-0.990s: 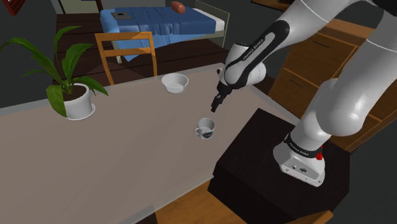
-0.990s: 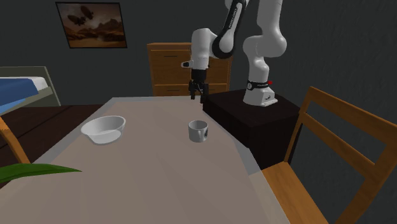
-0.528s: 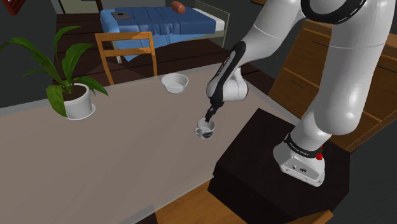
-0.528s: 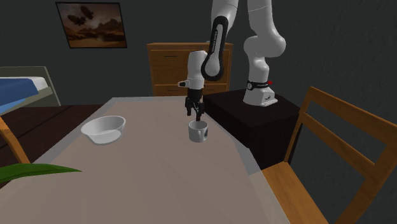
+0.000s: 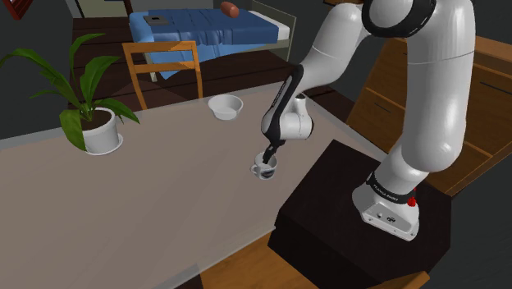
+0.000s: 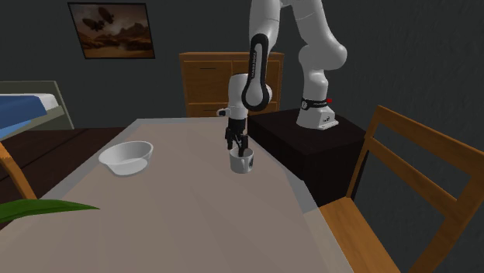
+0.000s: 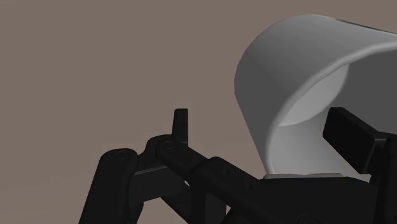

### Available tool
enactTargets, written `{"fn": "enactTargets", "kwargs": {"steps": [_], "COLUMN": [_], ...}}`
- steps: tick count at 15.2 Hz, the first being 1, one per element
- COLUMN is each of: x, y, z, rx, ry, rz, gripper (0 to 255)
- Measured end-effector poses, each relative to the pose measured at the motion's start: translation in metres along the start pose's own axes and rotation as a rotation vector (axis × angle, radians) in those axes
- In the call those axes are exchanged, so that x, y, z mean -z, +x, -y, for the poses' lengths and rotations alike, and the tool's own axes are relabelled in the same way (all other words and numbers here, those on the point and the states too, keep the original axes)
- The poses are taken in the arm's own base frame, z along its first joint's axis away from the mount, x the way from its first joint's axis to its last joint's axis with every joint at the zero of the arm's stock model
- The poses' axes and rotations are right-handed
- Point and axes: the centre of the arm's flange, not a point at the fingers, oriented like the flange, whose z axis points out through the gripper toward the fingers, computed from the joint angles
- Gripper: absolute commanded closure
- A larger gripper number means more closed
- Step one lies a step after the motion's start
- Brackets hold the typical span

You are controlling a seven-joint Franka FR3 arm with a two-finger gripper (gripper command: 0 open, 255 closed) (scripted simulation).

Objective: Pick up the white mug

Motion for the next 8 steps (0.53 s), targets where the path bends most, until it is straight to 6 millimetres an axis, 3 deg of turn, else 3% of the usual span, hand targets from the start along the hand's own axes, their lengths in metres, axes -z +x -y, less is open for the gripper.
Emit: {"fn": "enactTargets", "kwargs": {"steps": [1, 2, 8], "x": [-0.0033, -0.0049, -0.0064], "y": [-0.0009, -0.0017, -0.0025], "z": [0.0002, -0.0001, -0.0005], "rx": [0.000, 0.000, 0.000], "ry": [0.000, 0.000, 0.000], "rz": [0.000, 0.000, 0.000], "gripper": [0, 255, 255]}}
